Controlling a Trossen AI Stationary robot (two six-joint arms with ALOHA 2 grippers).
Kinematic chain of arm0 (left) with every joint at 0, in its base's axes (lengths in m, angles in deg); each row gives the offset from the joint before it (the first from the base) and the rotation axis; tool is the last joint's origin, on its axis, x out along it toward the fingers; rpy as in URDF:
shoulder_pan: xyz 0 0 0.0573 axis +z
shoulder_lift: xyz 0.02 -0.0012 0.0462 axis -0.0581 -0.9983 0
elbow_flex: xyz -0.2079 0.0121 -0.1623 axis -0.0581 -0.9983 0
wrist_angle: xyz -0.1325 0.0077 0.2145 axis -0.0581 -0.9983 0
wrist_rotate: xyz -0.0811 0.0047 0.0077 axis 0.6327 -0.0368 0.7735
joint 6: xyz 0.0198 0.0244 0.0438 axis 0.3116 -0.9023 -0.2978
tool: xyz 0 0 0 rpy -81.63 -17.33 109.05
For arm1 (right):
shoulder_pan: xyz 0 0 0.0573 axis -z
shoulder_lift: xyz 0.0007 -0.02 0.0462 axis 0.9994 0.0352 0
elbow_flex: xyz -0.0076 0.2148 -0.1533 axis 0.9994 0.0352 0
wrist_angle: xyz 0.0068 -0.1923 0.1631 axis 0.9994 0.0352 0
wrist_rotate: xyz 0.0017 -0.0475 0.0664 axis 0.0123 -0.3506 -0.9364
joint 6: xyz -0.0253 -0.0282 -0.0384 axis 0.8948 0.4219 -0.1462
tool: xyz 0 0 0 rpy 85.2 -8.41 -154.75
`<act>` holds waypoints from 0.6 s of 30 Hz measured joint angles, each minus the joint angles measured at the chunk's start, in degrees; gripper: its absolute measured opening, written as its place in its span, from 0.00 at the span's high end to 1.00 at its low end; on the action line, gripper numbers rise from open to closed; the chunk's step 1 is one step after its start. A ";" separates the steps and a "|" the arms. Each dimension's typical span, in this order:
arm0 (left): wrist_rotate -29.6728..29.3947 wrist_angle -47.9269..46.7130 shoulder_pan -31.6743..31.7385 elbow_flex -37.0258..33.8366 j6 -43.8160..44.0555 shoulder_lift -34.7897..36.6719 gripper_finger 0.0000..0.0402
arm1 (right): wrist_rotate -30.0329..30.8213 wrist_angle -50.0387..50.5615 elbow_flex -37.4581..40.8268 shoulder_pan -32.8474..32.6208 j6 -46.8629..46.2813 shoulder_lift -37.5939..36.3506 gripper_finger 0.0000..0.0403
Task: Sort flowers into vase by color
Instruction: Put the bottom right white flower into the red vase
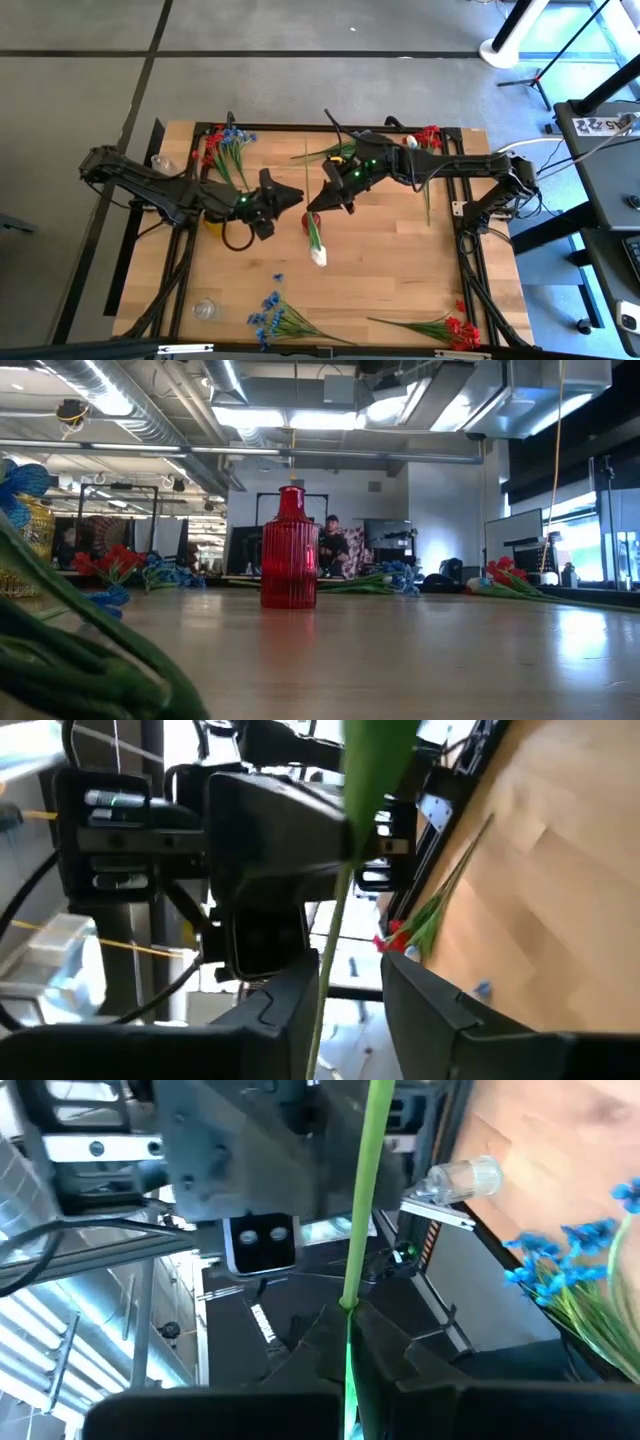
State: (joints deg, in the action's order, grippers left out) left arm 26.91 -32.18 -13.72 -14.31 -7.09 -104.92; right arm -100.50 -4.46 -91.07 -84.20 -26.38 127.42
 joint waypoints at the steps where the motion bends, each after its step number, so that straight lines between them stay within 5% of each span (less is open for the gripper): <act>1: -0.01 0.01 0.03 0.00 0.36 0.00 0.71 | -0.01 0.24 0.00 0.01 0.00 0.00 0.99; 18: 11.81 6.70 8.22 0.00 -1.89 -5.01 0.72 | 0.07 -1.65 -0.07 0.86 1.35 0.61 0.99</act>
State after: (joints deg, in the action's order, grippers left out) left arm 38.72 -25.48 -5.50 -14.31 -8.98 -109.93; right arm -100.43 -6.12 -91.14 -83.34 -25.03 128.03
